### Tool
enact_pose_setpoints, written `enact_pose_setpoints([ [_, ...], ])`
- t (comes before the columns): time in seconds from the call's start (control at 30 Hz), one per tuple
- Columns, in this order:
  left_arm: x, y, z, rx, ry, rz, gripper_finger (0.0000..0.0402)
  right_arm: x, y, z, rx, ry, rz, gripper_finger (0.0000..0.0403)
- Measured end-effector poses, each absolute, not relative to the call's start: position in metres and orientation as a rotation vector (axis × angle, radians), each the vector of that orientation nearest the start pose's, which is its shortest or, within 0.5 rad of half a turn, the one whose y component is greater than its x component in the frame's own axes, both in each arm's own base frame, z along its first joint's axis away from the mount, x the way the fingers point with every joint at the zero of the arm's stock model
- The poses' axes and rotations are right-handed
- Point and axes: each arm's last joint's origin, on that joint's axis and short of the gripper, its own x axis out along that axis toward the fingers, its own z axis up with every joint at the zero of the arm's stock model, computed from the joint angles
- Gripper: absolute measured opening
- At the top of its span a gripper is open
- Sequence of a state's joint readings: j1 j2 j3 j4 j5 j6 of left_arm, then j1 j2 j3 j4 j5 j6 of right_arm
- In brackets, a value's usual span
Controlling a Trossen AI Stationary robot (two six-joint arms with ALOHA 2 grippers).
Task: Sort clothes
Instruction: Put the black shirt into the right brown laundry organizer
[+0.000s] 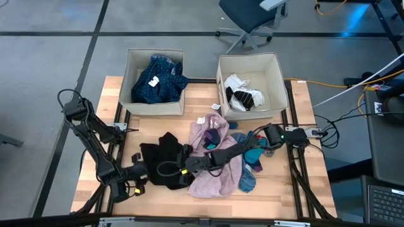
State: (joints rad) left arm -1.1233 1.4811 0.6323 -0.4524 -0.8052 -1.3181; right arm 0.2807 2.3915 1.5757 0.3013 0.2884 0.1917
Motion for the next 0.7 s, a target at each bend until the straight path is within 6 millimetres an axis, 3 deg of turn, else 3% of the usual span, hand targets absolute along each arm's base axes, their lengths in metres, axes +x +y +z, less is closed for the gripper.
enact_pose_setpoints([
  [0.23,0.119,-0.194,0.14,-0.136,0.583,0.257,0.0172,0.491,0.127,0.08,0.039,0.531,-0.07,0.0259],
  [0.33,0.12,-0.191,0.139,-0.154,0.457,0.298,0.0172,0.49,0.126,0.077,0.021,0.561,-0.087,0.0211],
  [0.5,0.115,-0.19,0.133,-0.184,0.423,0.287,0.0172,0.489,0.125,0.075,0.004,0.575,-0.1,0.0106],
  [0.6,0.112,-0.188,0.134,-0.215,0.31,0.319,0.0172,0.487,0.124,0.088,0.0,0.572,-0.138,0.005],
  [0.7,0.112,-0.188,0.136,-0.203,0.236,0.338,0.0172,0.483,0.12,0.106,-0.024,0.588,-0.184,0.0048],
])
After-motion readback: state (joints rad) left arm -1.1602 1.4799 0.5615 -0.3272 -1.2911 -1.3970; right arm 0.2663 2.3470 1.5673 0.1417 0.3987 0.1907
